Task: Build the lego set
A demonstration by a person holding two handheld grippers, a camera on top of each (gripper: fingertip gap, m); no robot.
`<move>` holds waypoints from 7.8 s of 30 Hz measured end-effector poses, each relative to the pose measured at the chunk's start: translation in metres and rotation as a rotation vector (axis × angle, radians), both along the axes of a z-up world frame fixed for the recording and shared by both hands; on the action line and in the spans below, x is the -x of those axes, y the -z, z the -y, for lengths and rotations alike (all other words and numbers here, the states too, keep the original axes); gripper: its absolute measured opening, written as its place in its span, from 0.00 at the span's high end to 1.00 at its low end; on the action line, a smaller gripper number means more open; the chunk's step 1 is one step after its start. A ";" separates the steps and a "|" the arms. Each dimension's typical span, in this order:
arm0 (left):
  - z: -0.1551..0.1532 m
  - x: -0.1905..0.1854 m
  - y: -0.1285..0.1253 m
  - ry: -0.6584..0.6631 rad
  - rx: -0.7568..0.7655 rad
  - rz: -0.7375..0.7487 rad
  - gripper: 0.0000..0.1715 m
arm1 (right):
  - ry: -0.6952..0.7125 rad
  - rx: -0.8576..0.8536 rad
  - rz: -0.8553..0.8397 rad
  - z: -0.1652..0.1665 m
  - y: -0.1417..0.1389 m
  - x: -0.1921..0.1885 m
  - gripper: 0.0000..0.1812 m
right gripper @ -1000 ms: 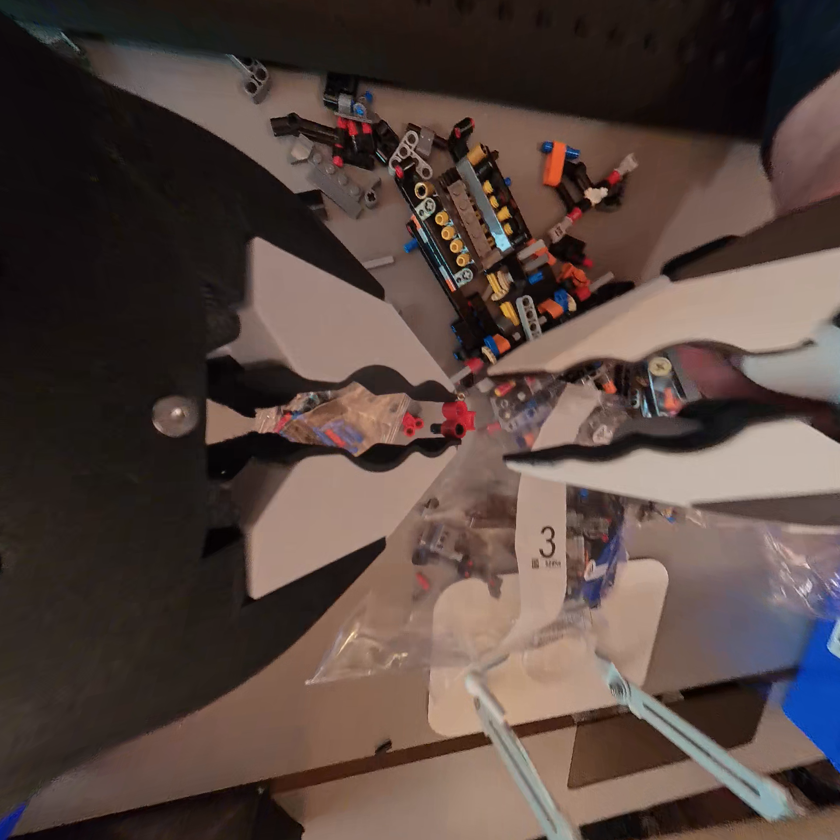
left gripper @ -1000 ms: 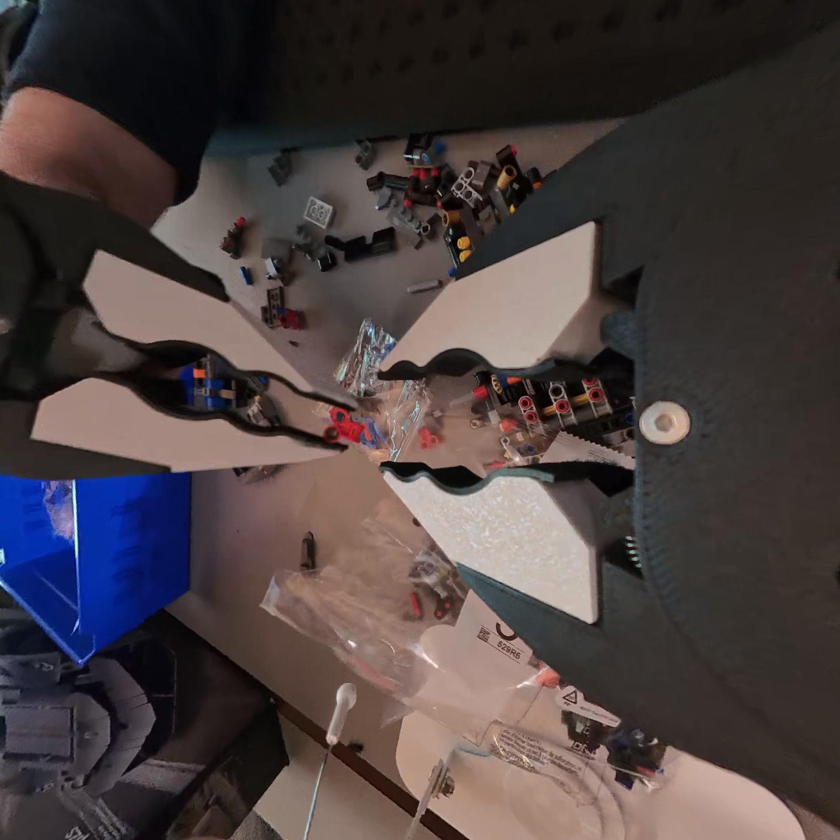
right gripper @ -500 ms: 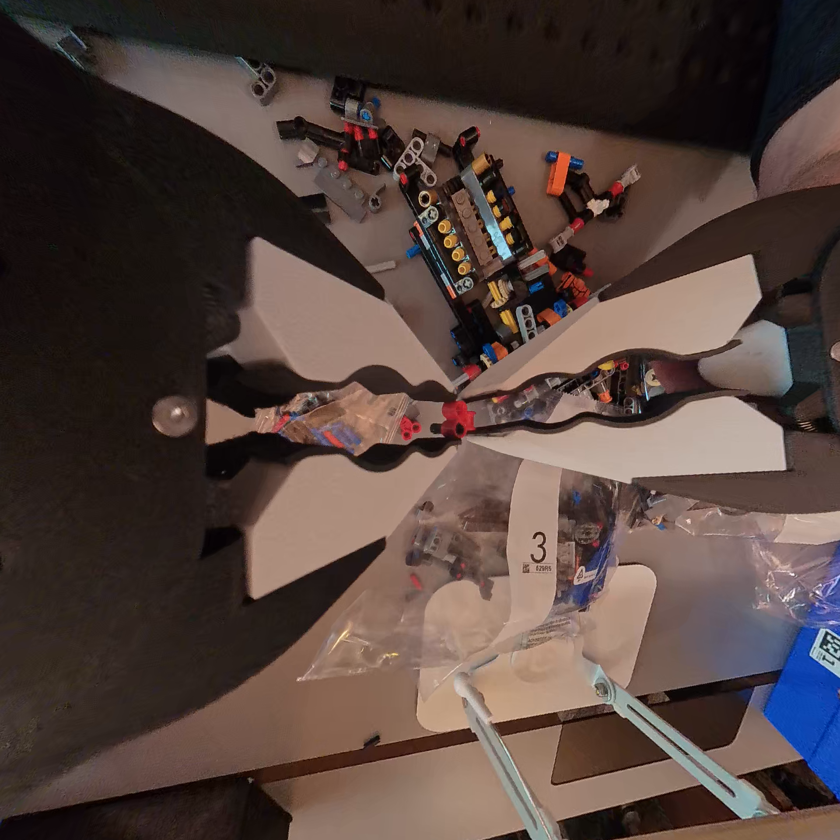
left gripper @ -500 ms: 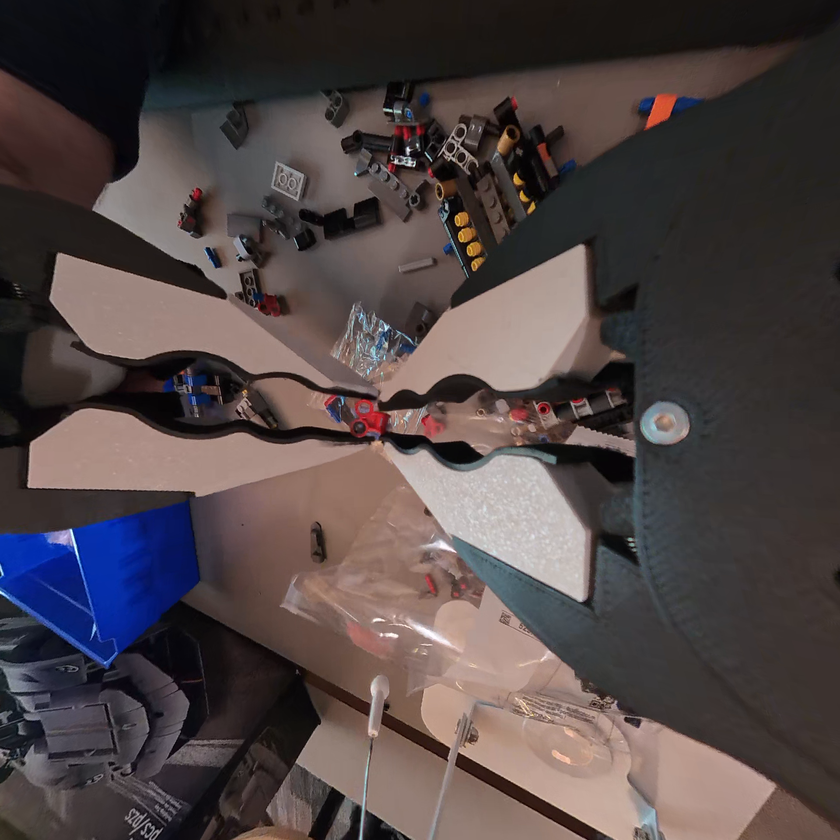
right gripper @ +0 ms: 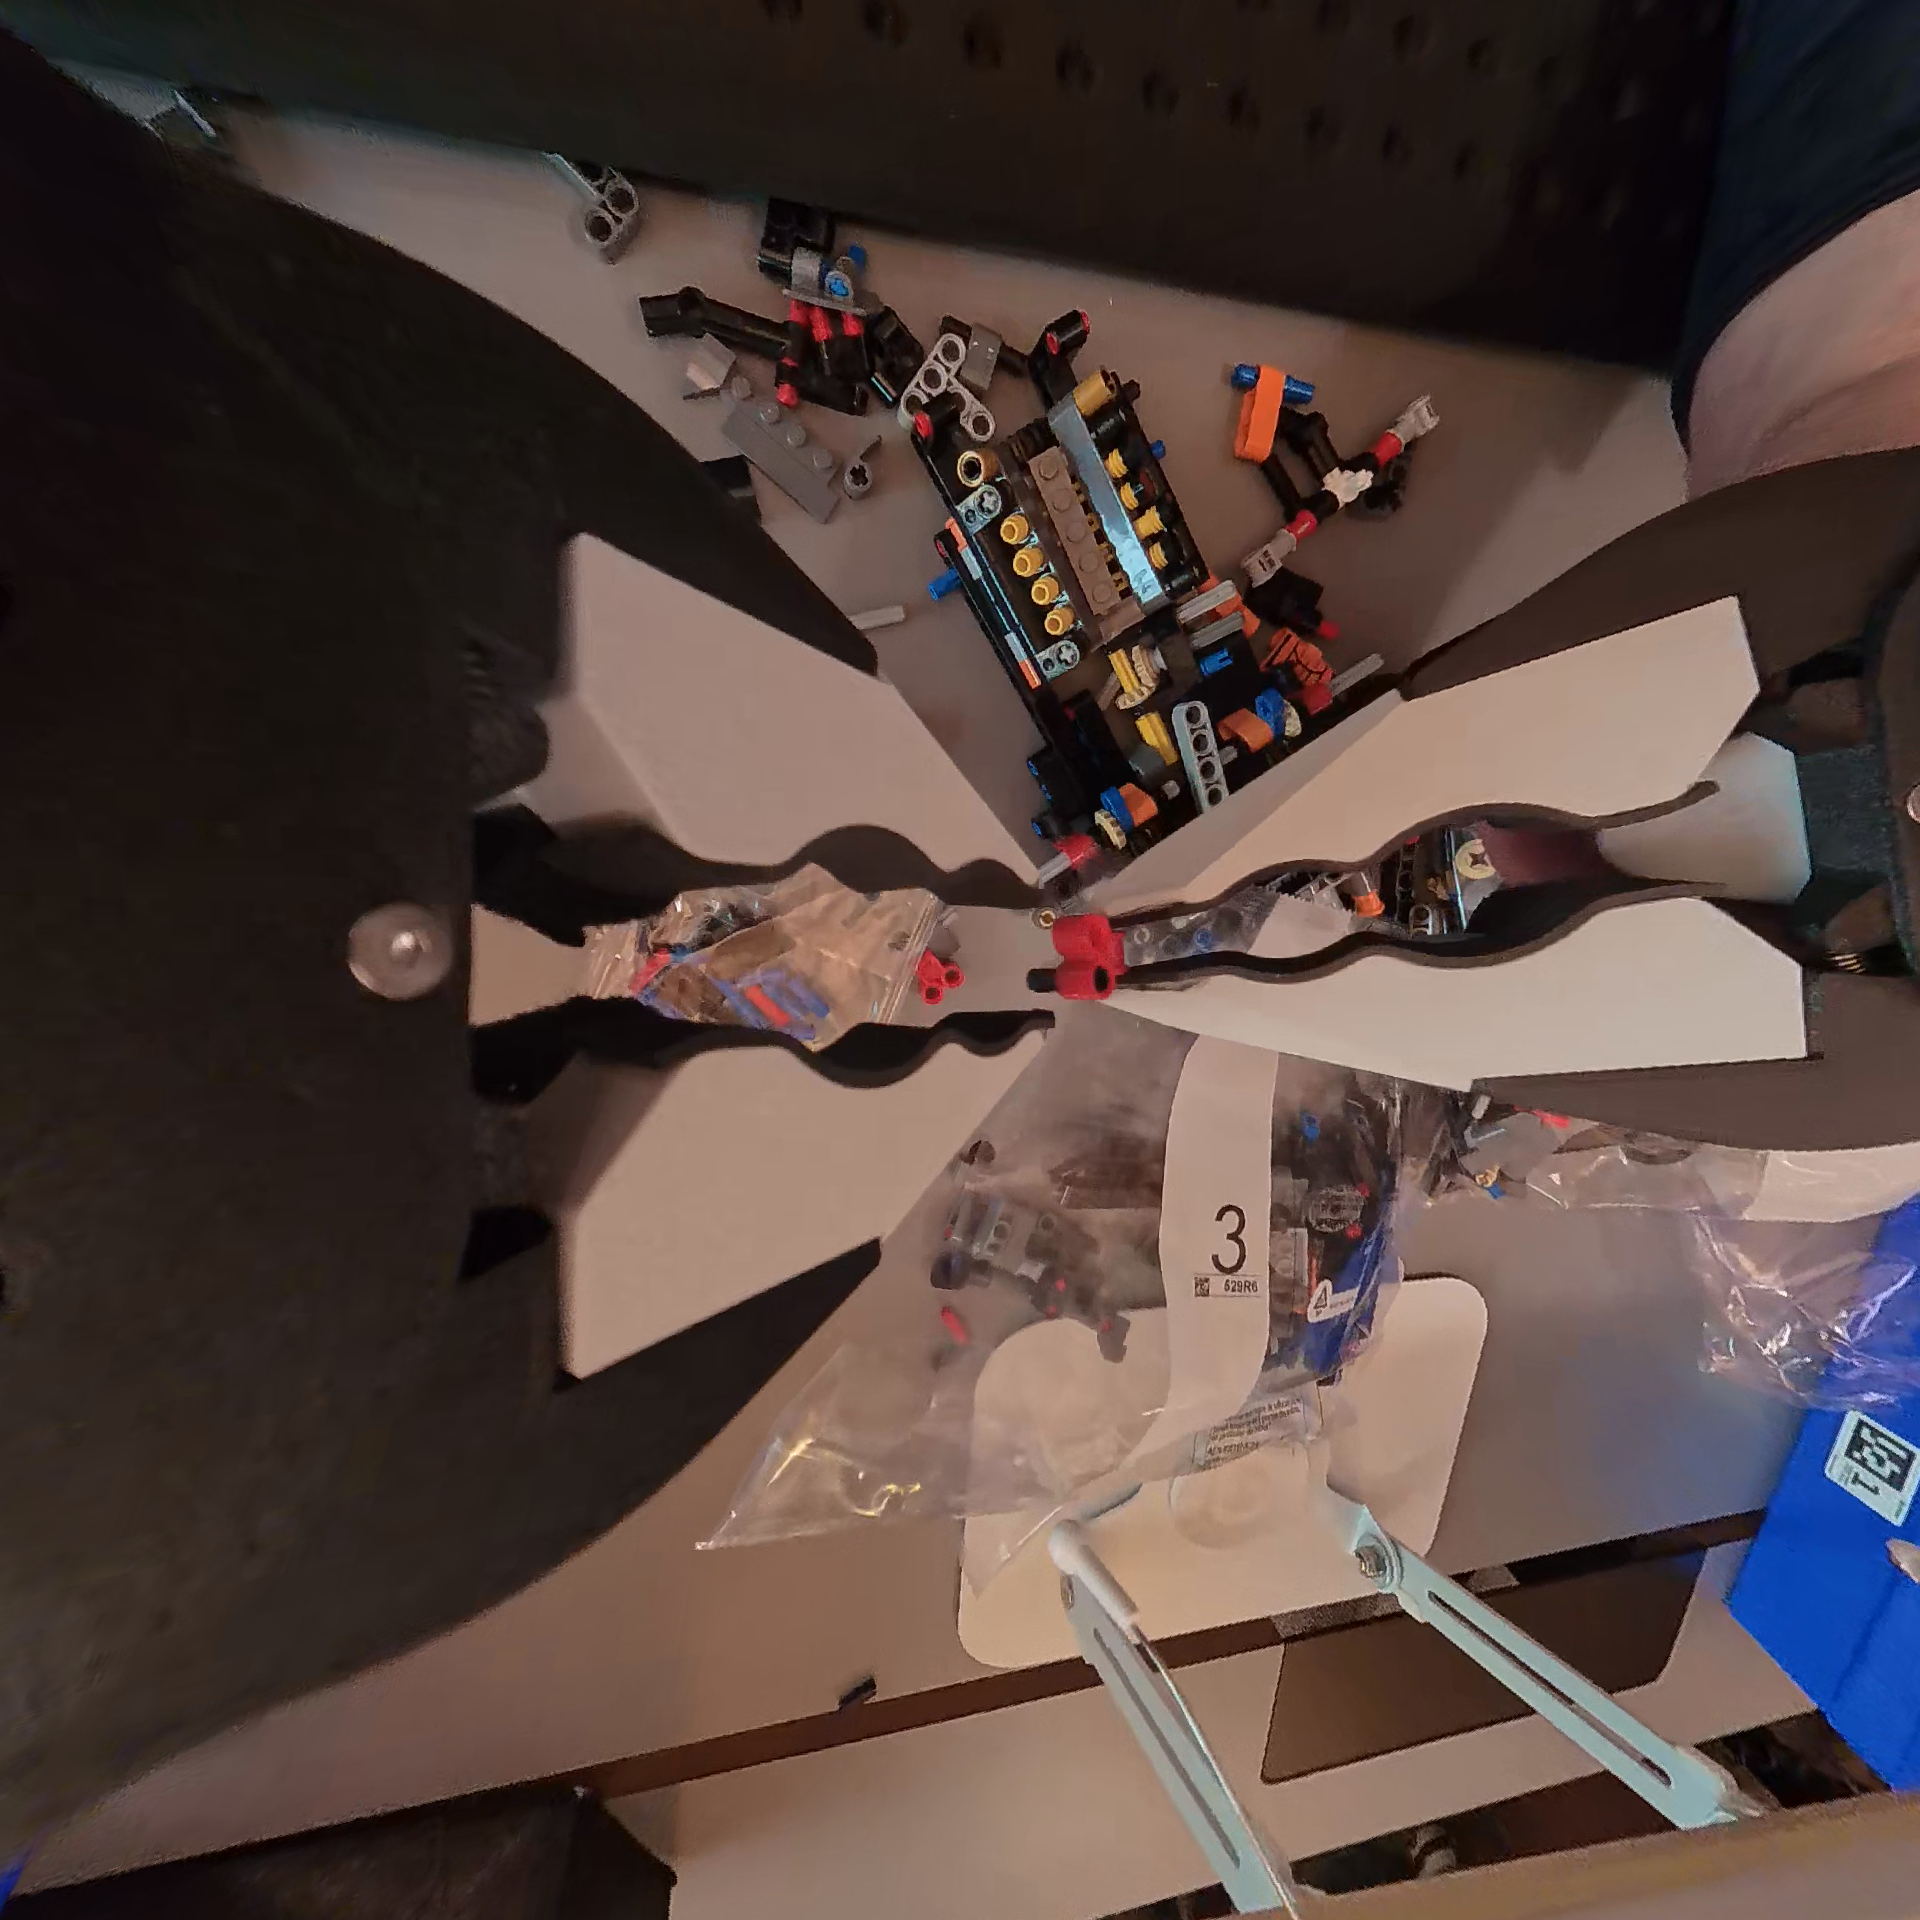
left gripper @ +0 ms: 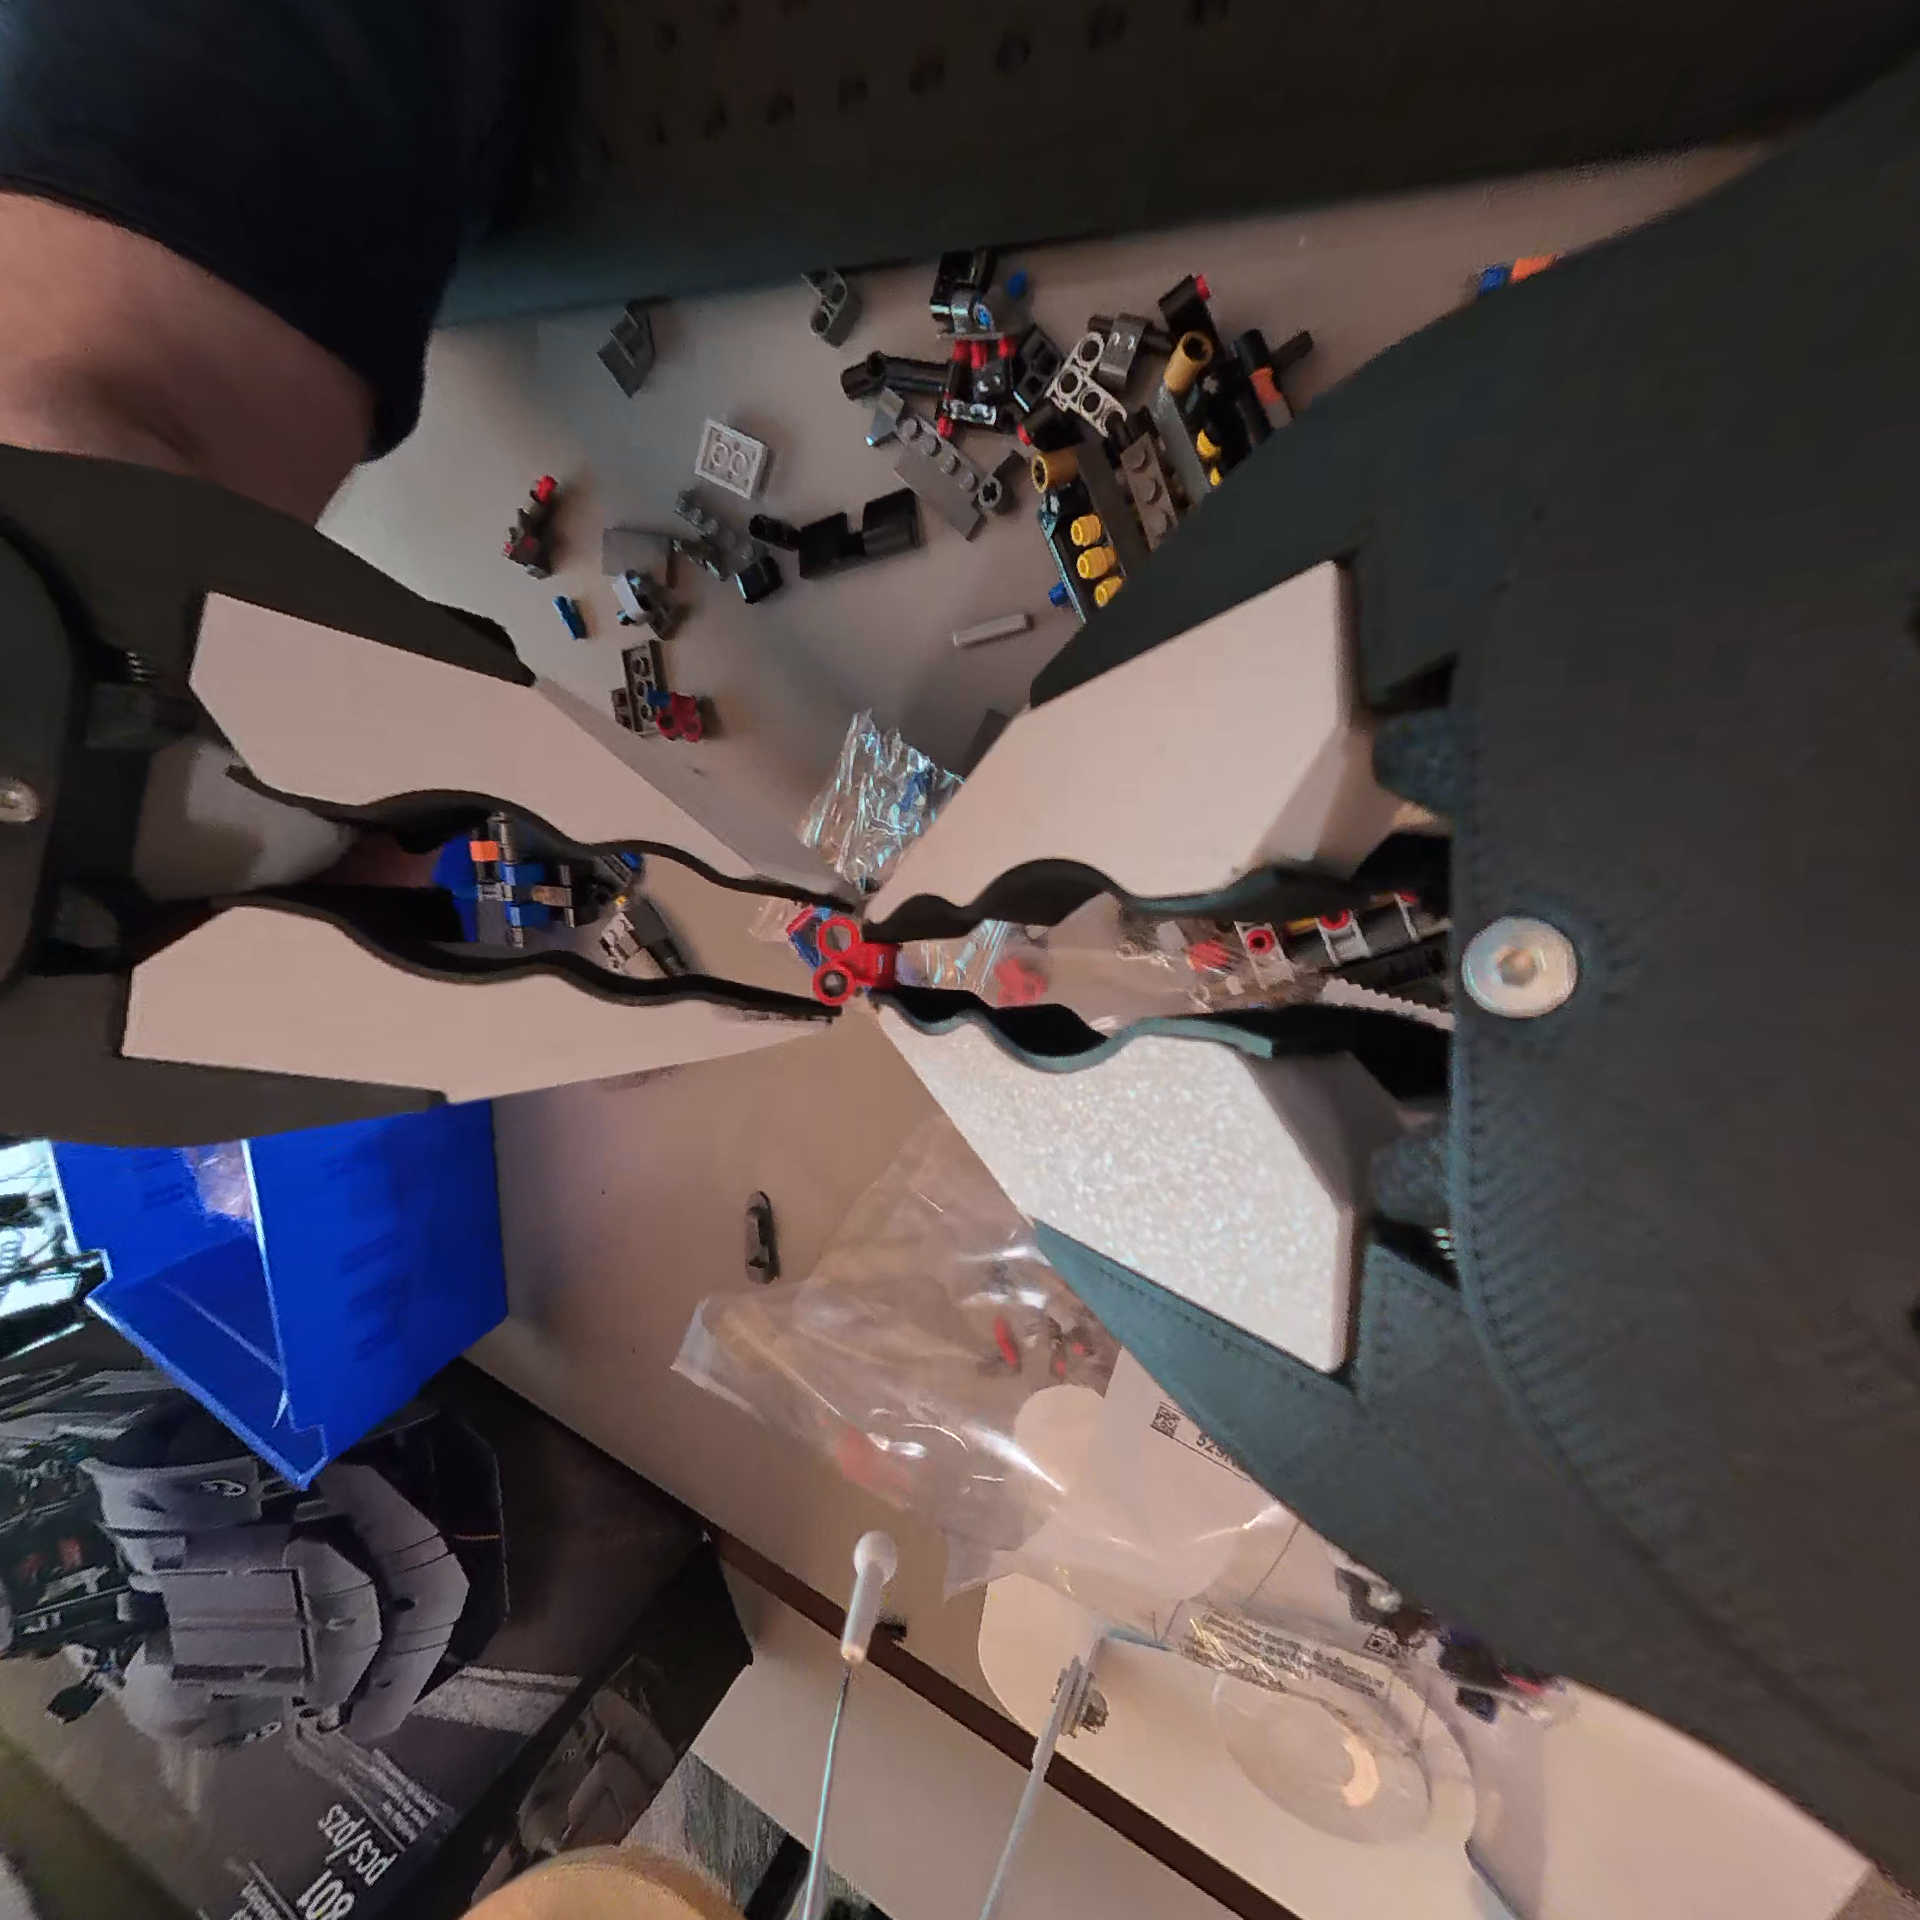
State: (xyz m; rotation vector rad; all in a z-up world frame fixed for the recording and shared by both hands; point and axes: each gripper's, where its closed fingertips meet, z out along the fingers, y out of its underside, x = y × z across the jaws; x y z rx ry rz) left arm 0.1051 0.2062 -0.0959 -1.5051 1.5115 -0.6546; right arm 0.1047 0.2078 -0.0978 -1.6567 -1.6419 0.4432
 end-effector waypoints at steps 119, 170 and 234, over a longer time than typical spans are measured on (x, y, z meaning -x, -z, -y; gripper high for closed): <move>-0.022 0.031 -0.066 -0.048 0.239 0.425 0.93 | 0.405 0.132 0.186 -0.071 0.065 -0.028 0.99; -0.019 0.000 -0.021 -0.139 -0.487 -0.077 0.92 | 0.135 0.698 -0.563 -0.016 -0.027 0.012 0.97; -0.049 0.024 -0.028 -0.290 -0.283 0.034 0.95 | 0.314 0.574 -0.121 -0.036 0.052 -0.017 0.98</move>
